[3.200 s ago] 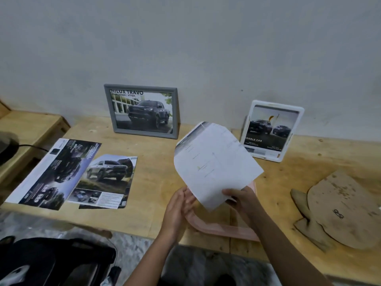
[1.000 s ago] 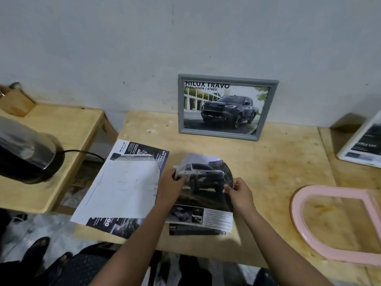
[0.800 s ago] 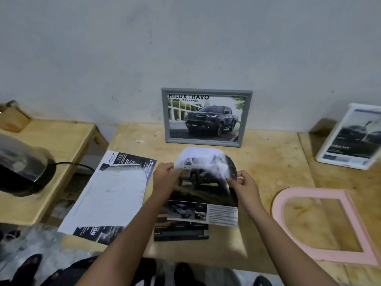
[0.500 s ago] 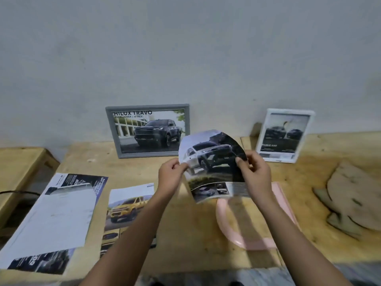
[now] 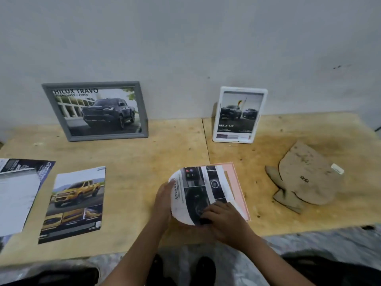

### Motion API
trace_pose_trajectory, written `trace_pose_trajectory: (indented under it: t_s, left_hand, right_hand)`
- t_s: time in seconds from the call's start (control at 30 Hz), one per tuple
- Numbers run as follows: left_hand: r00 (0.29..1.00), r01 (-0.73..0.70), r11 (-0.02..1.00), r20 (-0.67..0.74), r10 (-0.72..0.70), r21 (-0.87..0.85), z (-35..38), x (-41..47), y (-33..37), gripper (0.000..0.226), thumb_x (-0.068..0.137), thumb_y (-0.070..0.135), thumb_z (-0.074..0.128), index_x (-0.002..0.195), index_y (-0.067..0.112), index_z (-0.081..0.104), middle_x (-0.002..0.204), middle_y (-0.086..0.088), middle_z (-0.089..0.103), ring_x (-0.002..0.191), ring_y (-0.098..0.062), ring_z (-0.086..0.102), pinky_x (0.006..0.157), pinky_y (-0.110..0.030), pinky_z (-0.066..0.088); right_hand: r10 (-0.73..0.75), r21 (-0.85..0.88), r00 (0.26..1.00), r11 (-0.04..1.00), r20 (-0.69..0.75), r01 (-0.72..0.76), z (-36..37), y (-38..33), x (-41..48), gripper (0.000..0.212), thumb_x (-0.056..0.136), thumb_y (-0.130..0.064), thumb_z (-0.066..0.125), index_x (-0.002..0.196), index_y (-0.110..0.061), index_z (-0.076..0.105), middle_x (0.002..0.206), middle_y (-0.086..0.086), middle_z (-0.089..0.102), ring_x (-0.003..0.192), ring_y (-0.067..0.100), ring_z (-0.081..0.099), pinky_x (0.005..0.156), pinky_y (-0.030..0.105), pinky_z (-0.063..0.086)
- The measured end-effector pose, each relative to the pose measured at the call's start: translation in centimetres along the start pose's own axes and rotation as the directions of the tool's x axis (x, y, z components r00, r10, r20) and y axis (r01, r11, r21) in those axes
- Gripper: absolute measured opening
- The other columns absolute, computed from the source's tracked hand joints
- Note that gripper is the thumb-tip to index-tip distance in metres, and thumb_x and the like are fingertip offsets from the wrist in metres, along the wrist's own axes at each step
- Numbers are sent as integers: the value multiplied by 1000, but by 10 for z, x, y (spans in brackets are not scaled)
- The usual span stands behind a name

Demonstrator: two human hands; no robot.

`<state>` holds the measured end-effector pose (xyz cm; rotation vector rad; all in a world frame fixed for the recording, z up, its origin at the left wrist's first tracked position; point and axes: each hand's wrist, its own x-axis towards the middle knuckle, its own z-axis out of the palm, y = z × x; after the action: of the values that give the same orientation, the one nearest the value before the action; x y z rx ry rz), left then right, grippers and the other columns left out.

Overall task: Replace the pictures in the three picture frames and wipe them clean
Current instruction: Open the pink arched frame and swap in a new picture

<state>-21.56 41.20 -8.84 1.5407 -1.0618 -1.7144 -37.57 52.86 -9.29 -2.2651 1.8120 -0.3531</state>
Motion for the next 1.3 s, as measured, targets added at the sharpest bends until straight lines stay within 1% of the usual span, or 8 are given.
trace_pose_trajectory:
  t_s: [0.2, 0.37, 0.47, 0.57, 0.87, 0.97, 1.13, 1.3]
  left_hand:
    - [970, -218, 851, 10, 243, 477, -5, 2, -27, 57, 77, 16, 72, 126, 13, 43, 122, -7, 50, 109, -18, 47, 89, -33, 45]
    - [908, -408, 574, 247, 339, 710, -1, 7, -25, 87, 85, 19, 62, 148, 8, 4, 156, -7, 1, 141, -12, 3, 113, -16, 4]
    - [847, -522, 353, 425, 318, 777, -3, 9, -32, 77, 90, 35, 52, 149, 14, 7, 157, -5, 1, 146, -20, -5, 120, -37, 7]
    - [824, -563, 161, 535, 188, 811, -3, 12, -41, 68, 96, 44, 39, 149, 23, 3, 158, -2, -8, 145, -17, -12, 120, -33, -2]
    - [865, -471, -81, 478, 149, 878, 2, 17, -49, 76, 86, 55, 0, 149, 11, -1, 158, -10, -1, 146, -25, -8, 117, -33, -10]
    - [919, -349, 52, 331, 216, 936, 27, 13, -39, 62, 98, 38, 26, 148, 5, 9, 157, -12, 8, 146, -24, 3, 119, -33, 2]
    - [909, -355, 370, 226, 350, 858, 110, 11, -28, 44, 97, 29, 38, 135, 7, 40, 146, -11, 34, 136, -24, 29, 114, -34, 25]
    - [940, -341, 674, 240, 243, 655, 249, 15, -18, 28, 97, 25, 39, 106, 7, 58, 107, -10, 57, 101, -25, 53, 89, -36, 45]
  right_hand:
    - [91, -27, 981, 996, 169, -88, 27, -9, -1, 29, 67, -47, 55, 92, -37, 64, 102, -17, 64, 92, 7, 62, 68, 25, 50]
    - [317, -16, 944, 948, 90, -317, 23, -9, 4, 31, 73, -47, 46, 92, -32, 65, 106, -9, 64, 96, 14, 64, 67, 30, 52]
    - [415, -79, 901, 910, 129, -408, 20, -3, 8, 46, 71, -54, 44, 106, -29, 63, 120, 0, 63, 111, 24, 61, 80, 39, 53]
    - [520, -116, 831, 854, 199, -507, 24, -2, 11, 62, 69, -62, 41, 118, -28, 60, 127, 3, 61, 115, 25, 60, 80, 40, 53]
    - [421, -65, 873, 906, 244, -419, 32, 5, 16, 63, 67, -54, 63, 124, -27, 56, 134, 5, 53, 119, 27, 54, 88, 45, 47]
    - [376, 102, 894, 907, 243, -409, 20, 25, 13, 53, 87, -43, 50, 137, -29, 39, 150, -4, 29, 137, 17, 27, 109, 40, 27]
    - [481, 289, 874, 829, 67, -478, -20, 115, -26, 39, 89, -44, 43, 123, -29, 54, 134, -10, 45, 120, 13, 46, 99, 32, 41]
    - [811, 482, 579, 540, -80, -690, -83, 250, -90, 24, 85, -13, 57, 107, -7, 62, 106, 11, 59, 98, 30, 55, 80, 33, 42]
